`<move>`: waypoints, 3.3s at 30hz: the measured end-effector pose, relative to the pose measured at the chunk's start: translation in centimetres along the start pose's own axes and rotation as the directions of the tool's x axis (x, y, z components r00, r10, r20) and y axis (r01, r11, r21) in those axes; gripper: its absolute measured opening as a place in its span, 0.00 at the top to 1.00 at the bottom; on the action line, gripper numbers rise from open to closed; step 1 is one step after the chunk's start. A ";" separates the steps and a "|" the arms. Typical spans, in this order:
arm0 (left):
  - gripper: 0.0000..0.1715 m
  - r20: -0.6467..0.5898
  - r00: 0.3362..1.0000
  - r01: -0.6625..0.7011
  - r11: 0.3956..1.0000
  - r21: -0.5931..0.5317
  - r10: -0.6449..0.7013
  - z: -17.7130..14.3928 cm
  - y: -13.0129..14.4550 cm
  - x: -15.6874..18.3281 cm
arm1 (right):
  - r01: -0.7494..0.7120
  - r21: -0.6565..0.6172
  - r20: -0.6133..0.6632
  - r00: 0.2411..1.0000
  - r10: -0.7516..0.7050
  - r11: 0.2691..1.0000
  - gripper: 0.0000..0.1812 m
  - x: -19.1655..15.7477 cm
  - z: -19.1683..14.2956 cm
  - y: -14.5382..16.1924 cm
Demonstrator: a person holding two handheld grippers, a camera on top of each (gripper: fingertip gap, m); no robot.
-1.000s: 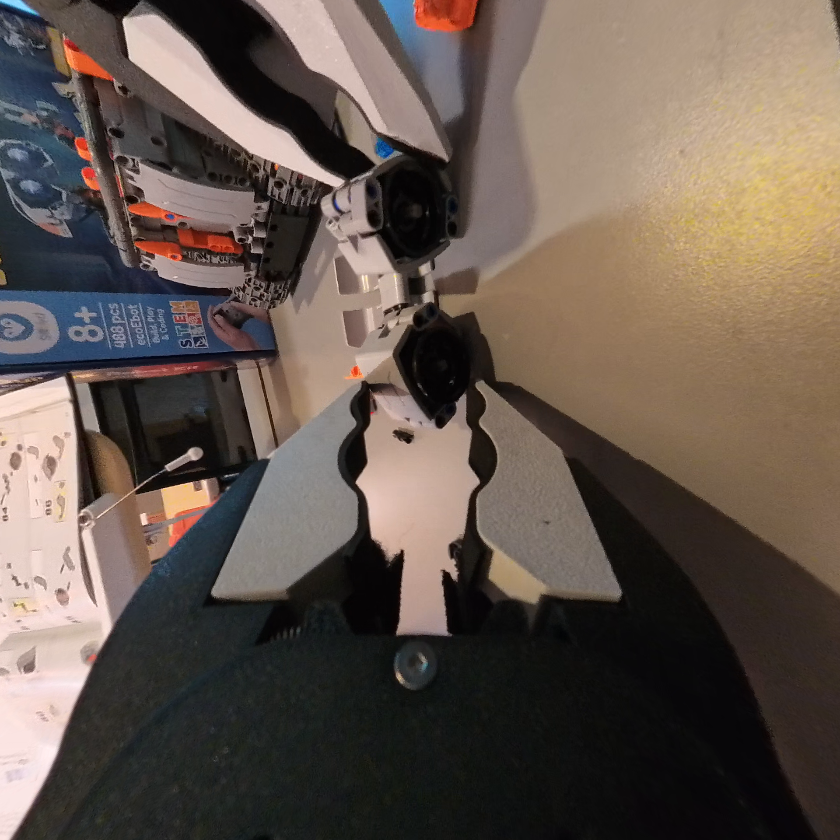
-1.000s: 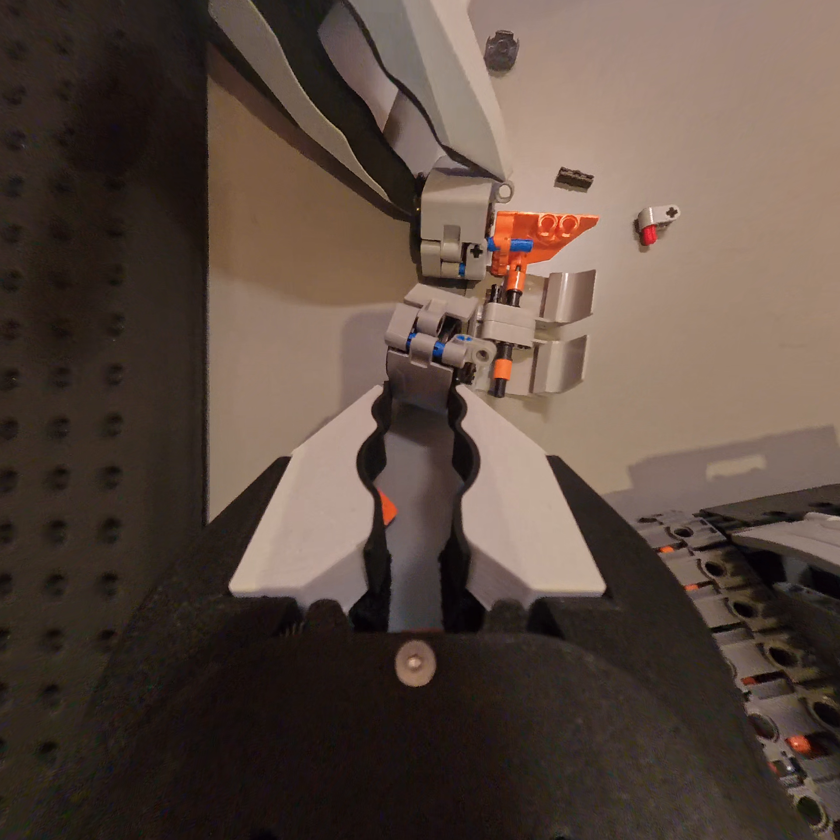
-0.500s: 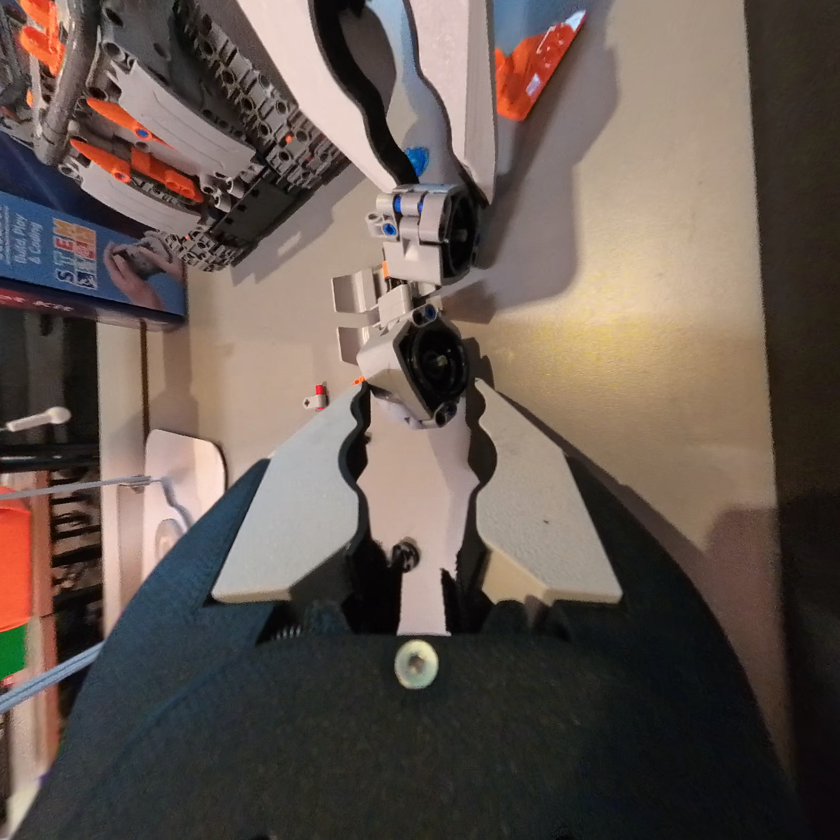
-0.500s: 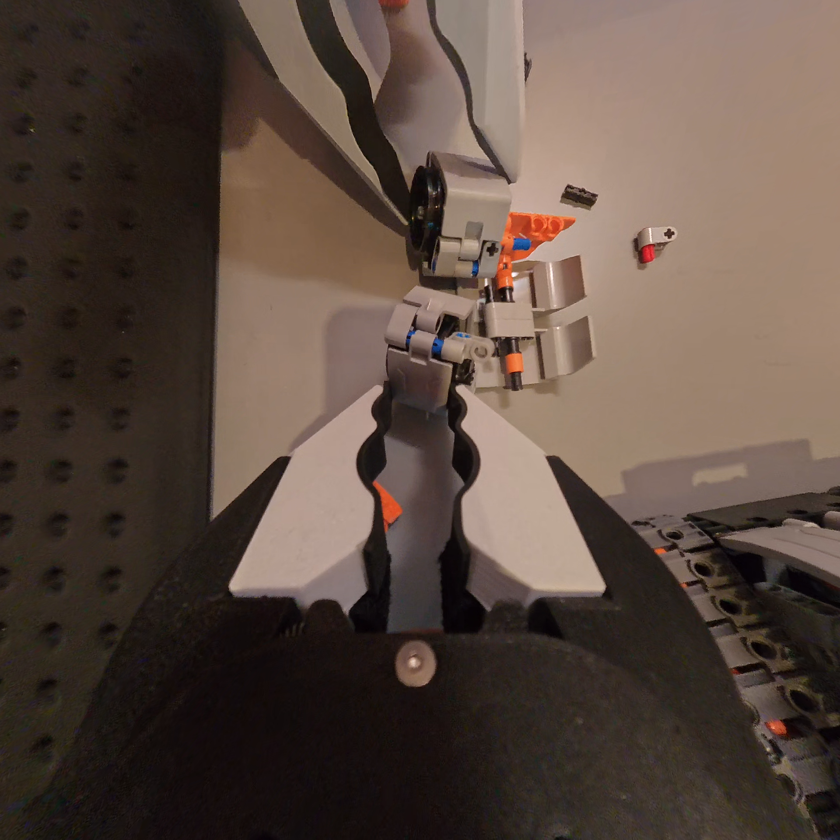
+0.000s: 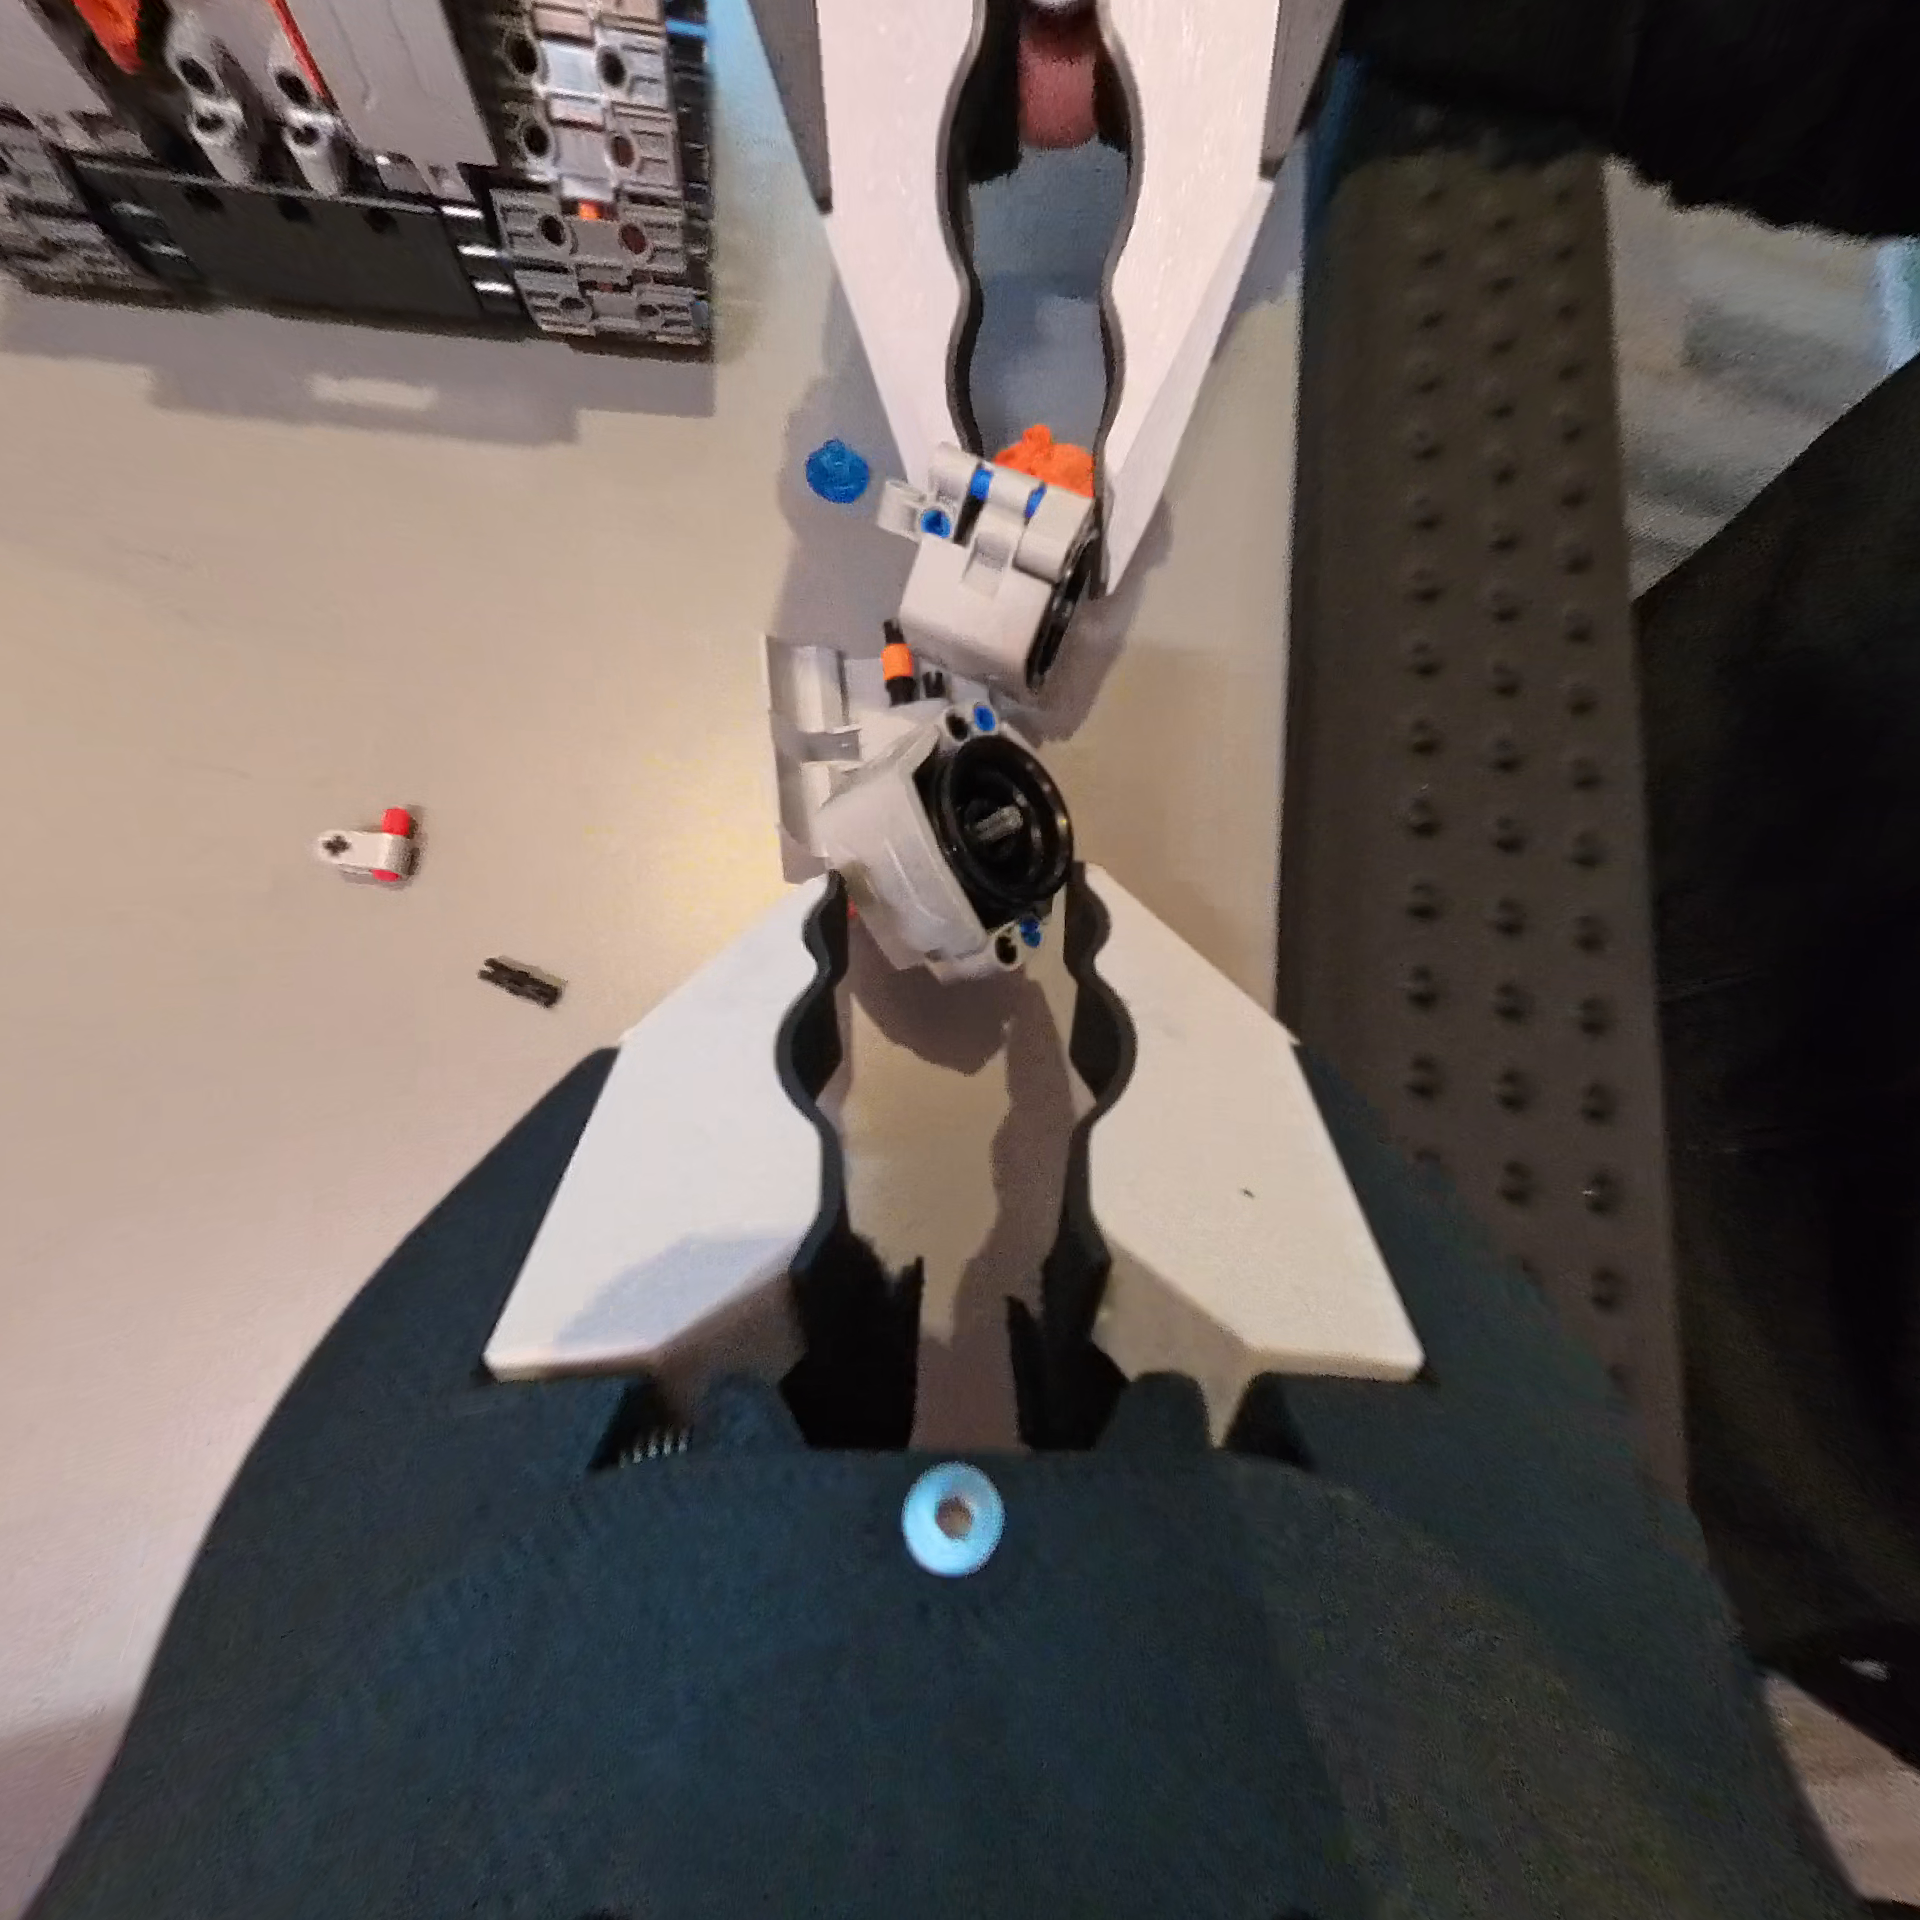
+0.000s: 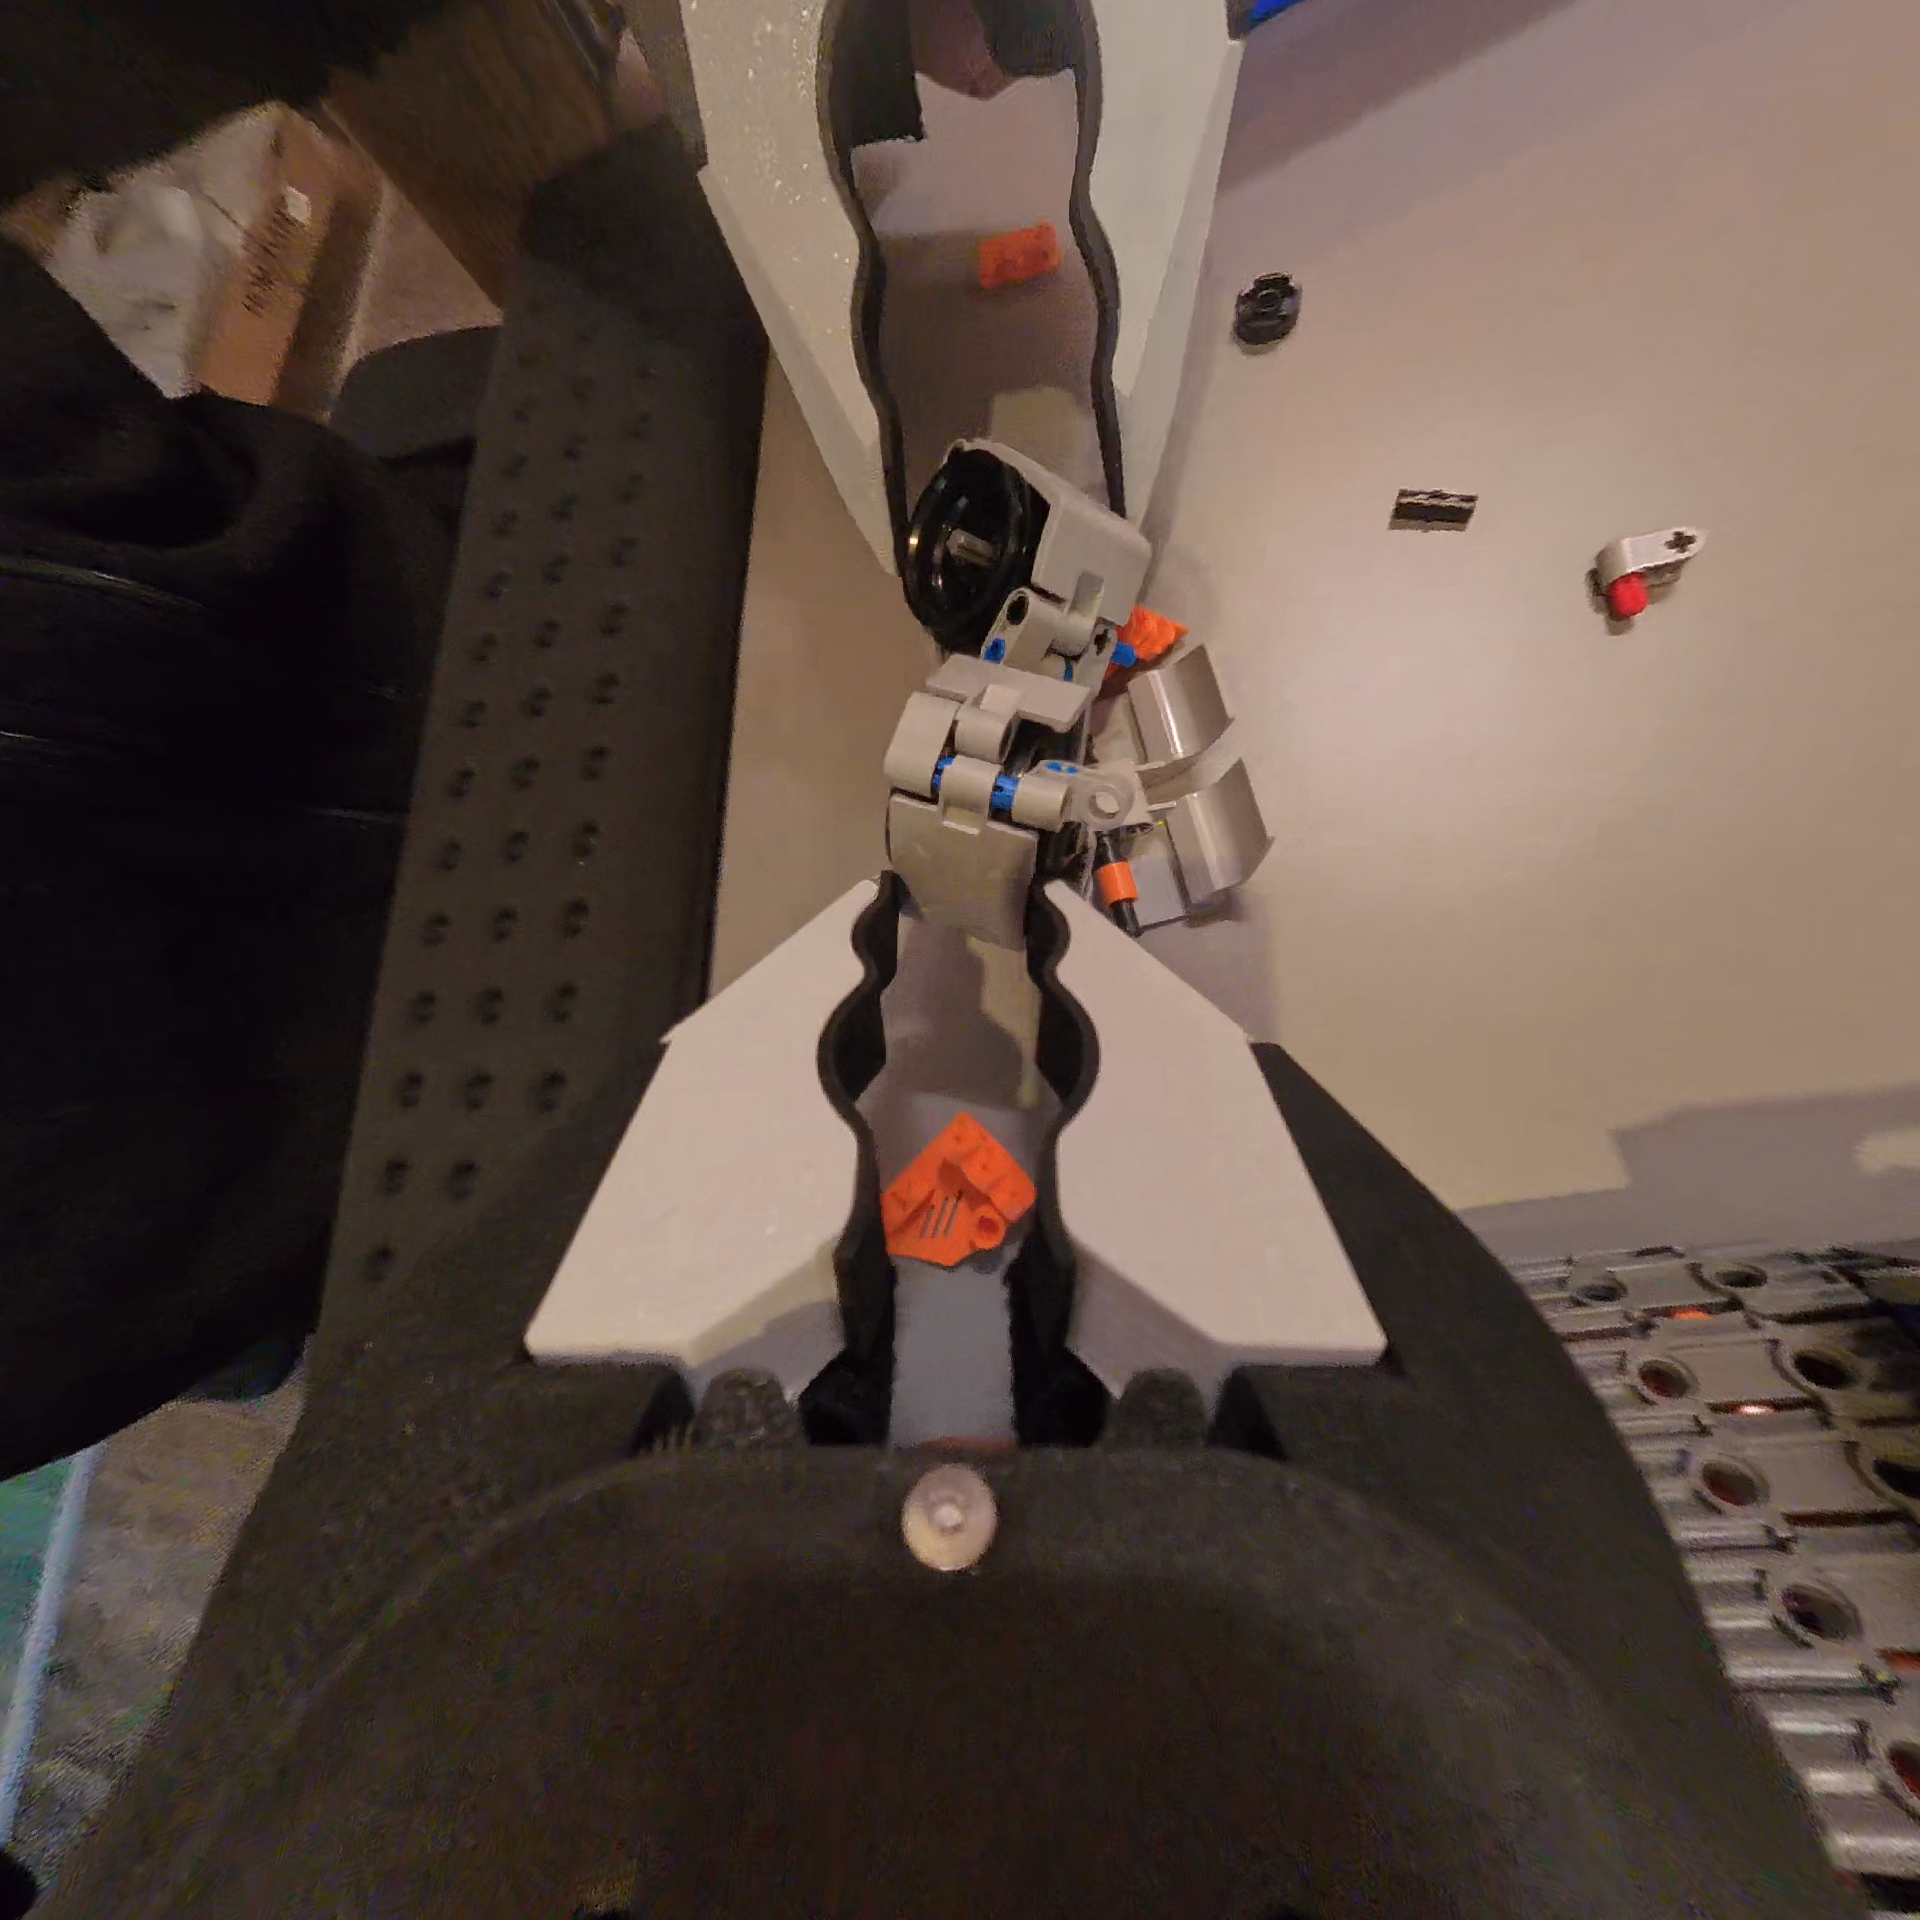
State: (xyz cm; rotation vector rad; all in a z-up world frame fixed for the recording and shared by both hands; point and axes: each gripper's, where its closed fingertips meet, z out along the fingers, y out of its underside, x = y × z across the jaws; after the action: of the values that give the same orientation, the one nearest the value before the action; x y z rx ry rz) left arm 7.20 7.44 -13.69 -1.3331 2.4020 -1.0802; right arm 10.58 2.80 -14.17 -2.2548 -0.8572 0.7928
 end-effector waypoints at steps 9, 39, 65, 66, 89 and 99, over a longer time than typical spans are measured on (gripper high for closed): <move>0.72 -0.037 0.998 0.045 0.999 0.030 -0.043 0.3 0.7 0.0 | -0.043 -0.022 0.028 0.999 0.044 0.999 0.88 0.1 0.6 0.6; 0.65 0.238 0.917 -0.302 0.947 -0.110 0.320 0.9 3.1 -0.1 | 0.106 -0.170 -0.109 0.986 -0.125 0.980 0.78 -0.3 0.5 1.7; 0.82 0.255 0.892 -0.354 0.928 -0.118 0.373 1.7 3.5 -0.5 | 0.178 -0.237 -0.212 0.950 -0.230 0.955 0.84 0.3 1.8 1.6; 0.82 0.259 0.888 -0.361 0.925 -0.119 0.380 1.7 3.5 -0.5 | 0.181 -0.240 -0.211 0.949 -0.233 0.954 0.84 0.3 1.9 1.7; 0.81 0.435 0.609 -0.589 0.745 -0.312 0.663 0.9 2.9 -1.2 | 0.239 -0.287 -0.234 0.921 -0.310 0.927 0.84 0.7 1.6 2.1; 0.82 0.451 0.577 -0.604 0.727 -0.326 0.681 0.7 2.8 -1.3 | 0.268 -0.281 -0.252 0.906 -0.340 0.922 0.85 0.7 1.5 1.6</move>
State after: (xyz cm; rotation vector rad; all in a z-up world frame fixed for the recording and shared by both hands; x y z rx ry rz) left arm 6.43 9.01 -16.28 -0.5361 2.2077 -0.2664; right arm 10.55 2.73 -16.47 -2.2830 -1.1716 0.2058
